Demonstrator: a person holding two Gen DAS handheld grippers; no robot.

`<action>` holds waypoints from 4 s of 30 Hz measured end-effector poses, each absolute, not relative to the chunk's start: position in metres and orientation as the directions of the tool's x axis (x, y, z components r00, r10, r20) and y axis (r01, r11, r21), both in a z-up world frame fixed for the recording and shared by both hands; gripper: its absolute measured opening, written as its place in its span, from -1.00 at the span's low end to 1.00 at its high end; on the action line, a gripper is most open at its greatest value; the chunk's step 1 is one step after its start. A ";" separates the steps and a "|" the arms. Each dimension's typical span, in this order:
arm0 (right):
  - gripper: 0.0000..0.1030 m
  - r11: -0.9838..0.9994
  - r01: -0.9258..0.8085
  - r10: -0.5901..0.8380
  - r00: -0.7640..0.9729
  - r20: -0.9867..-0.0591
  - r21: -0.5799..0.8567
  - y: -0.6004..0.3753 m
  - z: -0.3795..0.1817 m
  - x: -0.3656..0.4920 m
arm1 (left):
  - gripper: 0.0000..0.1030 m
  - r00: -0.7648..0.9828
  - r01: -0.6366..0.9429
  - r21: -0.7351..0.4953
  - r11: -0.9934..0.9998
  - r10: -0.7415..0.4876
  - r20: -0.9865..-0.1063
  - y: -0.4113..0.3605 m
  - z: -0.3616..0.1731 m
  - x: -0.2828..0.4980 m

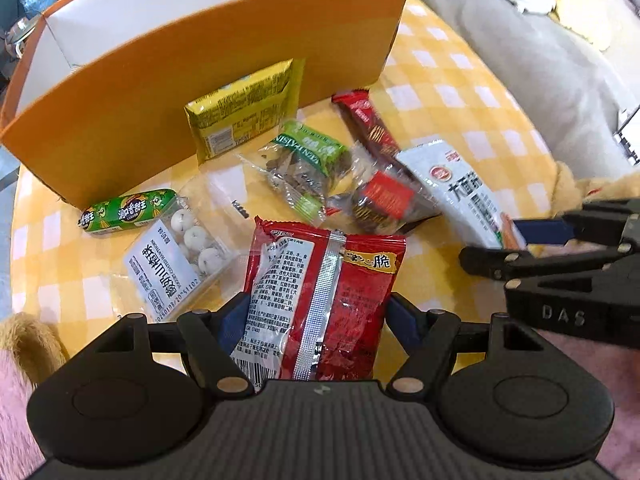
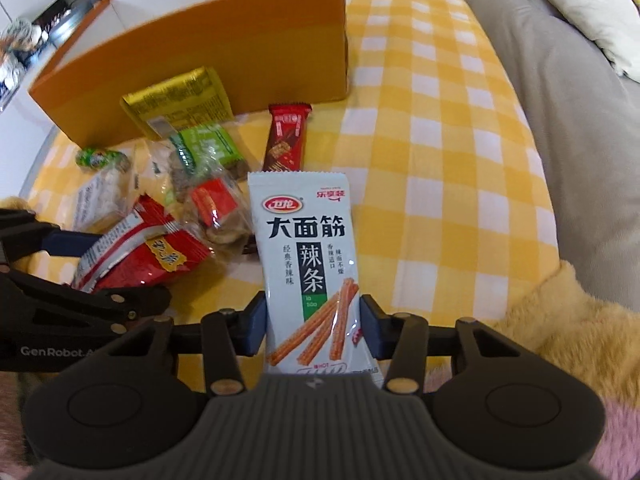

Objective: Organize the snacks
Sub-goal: 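Carry both held packets over the orange box and lower them inside, then open both tools to release the packets and lift away from the box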

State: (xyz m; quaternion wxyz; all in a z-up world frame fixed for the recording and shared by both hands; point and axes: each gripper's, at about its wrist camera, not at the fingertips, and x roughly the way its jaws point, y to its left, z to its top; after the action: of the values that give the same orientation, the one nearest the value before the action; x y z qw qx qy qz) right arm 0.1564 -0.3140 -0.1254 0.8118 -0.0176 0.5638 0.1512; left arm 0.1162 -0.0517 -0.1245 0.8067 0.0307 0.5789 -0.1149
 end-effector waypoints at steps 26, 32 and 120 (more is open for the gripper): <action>-0.13 0.954 -0.244 0.278 0.513 -0.812 0.173 -0.315 -0.030 0.126 | 0.63 0.560 0.168 -0.135 0.977 -0.207 -0.802 -0.028 -0.026 0.107; -0.13 0.949 -0.272 0.293 0.562 -0.774 0.162 -0.308 -0.006 0.134 | 0.63 0.608 0.157 -0.119 0.980 -0.191 -0.770 -0.019 -0.007 0.118; 0.59 0.831 -0.540 0.168 0.469 -0.867 -0.132 -0.191 -0.033 0.324 | 0.73 0.555 0.044 0.050 0.998 0.018 -0.831 0.032 -0.016 0.252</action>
State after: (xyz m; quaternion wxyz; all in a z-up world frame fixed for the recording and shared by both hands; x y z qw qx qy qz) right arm 0.3242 -0.1913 -0.0328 0.8338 -0.1986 0.4694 0.2123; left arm 0.2516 0.0319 -0.0162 0.8813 0.0324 0.4714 -0.0074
